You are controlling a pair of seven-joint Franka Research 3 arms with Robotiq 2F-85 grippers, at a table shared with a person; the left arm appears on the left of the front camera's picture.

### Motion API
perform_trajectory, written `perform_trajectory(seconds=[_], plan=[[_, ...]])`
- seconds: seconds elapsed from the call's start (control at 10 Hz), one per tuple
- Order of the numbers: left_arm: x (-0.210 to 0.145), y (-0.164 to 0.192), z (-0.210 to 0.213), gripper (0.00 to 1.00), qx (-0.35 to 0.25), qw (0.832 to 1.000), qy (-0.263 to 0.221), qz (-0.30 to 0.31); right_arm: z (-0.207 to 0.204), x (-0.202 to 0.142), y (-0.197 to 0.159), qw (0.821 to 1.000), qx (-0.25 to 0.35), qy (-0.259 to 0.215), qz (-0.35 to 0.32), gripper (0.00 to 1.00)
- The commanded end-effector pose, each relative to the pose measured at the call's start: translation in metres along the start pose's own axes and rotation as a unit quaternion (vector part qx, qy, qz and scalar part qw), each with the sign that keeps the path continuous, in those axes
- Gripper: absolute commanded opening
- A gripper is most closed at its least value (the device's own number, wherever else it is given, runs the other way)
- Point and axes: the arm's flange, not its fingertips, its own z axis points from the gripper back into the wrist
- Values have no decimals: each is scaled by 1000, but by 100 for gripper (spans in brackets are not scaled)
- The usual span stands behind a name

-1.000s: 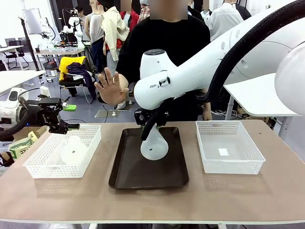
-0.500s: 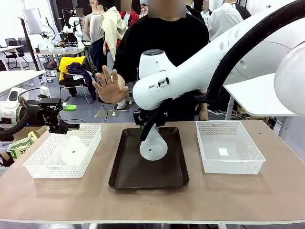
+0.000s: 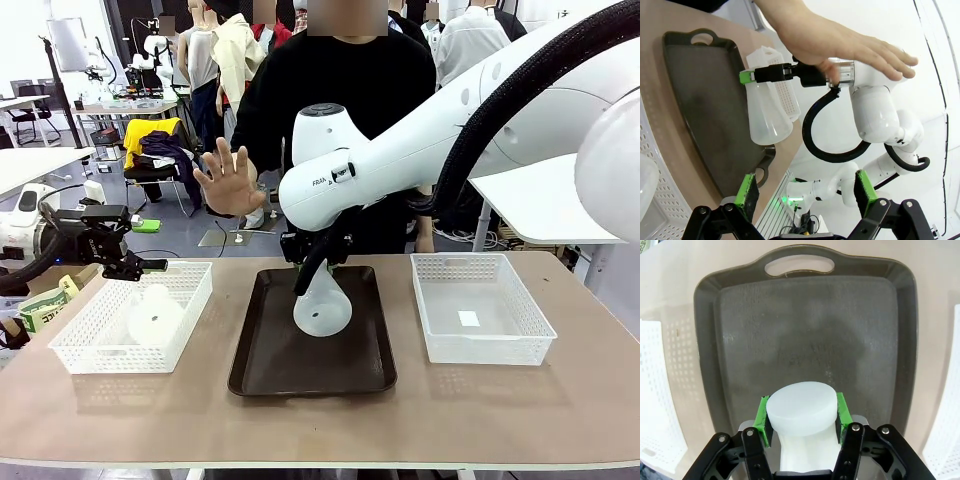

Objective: Prepare the laboratory tools.
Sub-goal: Place the picked Big flask upright in the Handle tray as instructed by the person.

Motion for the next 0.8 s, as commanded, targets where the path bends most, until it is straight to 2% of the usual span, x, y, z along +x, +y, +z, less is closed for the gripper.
perform_trajectory(seconds=[0.0, 0.7], plan=[[0, -2, 2, 100, 0, 1000, 1, -2, 3, 0, -1, 1000, 7, 2, -1, 0], [0, -2, 2, 100, 0, 1000, 1, -2, 3, 0, -1, 1000, 7, 2, -1, 0]])
